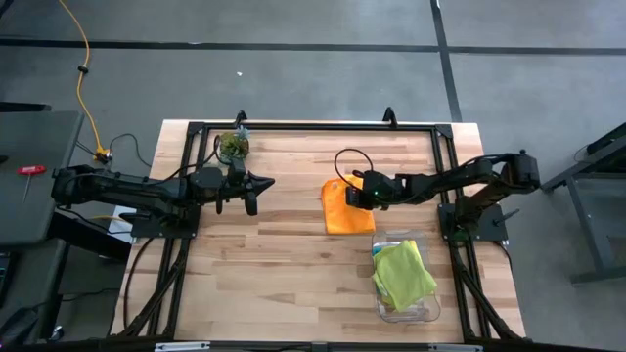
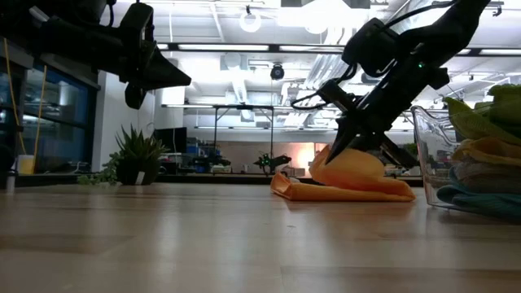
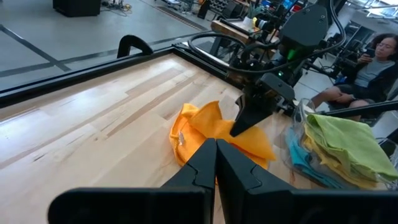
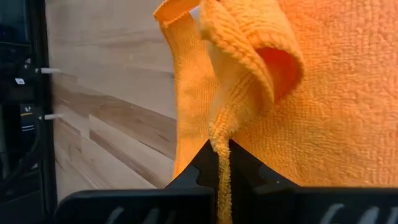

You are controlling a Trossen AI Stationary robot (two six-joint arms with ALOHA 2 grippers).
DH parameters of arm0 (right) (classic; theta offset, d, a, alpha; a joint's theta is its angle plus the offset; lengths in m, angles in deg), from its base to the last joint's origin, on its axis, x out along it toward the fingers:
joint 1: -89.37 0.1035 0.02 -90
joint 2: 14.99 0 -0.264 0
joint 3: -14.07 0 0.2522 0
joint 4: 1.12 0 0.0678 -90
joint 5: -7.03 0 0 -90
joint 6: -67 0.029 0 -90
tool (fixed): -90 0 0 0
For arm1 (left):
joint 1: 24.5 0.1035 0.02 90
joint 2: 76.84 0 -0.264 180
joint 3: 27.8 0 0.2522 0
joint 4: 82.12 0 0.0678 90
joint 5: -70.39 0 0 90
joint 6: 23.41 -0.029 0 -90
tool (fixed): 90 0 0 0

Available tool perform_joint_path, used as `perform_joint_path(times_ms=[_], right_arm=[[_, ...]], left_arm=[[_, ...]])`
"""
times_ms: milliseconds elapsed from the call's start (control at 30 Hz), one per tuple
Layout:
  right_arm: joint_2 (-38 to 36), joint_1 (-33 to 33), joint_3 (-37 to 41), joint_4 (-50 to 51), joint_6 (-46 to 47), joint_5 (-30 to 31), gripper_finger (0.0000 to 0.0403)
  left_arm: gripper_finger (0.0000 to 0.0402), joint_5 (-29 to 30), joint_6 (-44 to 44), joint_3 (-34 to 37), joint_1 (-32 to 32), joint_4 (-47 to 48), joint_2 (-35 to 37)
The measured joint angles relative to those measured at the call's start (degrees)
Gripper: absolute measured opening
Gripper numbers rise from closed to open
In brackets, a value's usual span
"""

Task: Fold microfiber towels
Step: Fold the orange microfiber cloth, then stack the folded orange microfiber cloth on top of the green microfiber cloth in the transparent bin

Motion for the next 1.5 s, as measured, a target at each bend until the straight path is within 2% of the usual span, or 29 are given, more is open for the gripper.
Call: perform_joint_path(times_ms=[367, 500, 767, 967, 1133, 1233, 1333, 1500], right_arm=[[0.0, 0.0, 0.0, -0.2, 1.8, 0.2, 0.0033], [0.0, 0.0, 0.0, -2.2, 2.1, -0.2, 0.0076], [0.0, 0.1, 0.0, -11.5, 2.0, -1.6, 0.0193], [-1.7, -1.2, 0.0, -15.7, -3.5, -3.1, 0.0234], [-8.0, -2.9, 0.0, -6.7, -9.6, -3.4, 0.0236], [-12.2, -3.1, 0.0, 2.9, -12.1, -2.2, 0.0236], [-15.9, -2.8, 0.0, 10.5, -13.9, 0.9, 0.0236], [-20.1, -0.4, 0.0, 12.2, -18.2, 9.4, 0.0236]], left_arm=[[0.0000, 0.1, 0.0, 0.0, 0.0, 0.0, 0.0], [0.0000, 0.2, 0.0, 0.0, 0.0, 0.0, 0.0], [0.0000, 0.3, 0.0, 0.0, 0.0, 0.0, 0.0], [0.0000, 0.3, 0.0, 0.0, 0.0, 0.0, 0.0], [0.0000, 0.3, 0.0, 0.0, 0.0, 0.0, 0.0], [0.0000, 0.2, 0.0, 0.0, 0.0, -1.0, 0.0], [0.0000, -0.6, -0.7, 0.0, 0.0, -6.0, 0.0], [0.0000, -2.1, -5.9, 0.0, 0.0, -15.4, 0.0]])
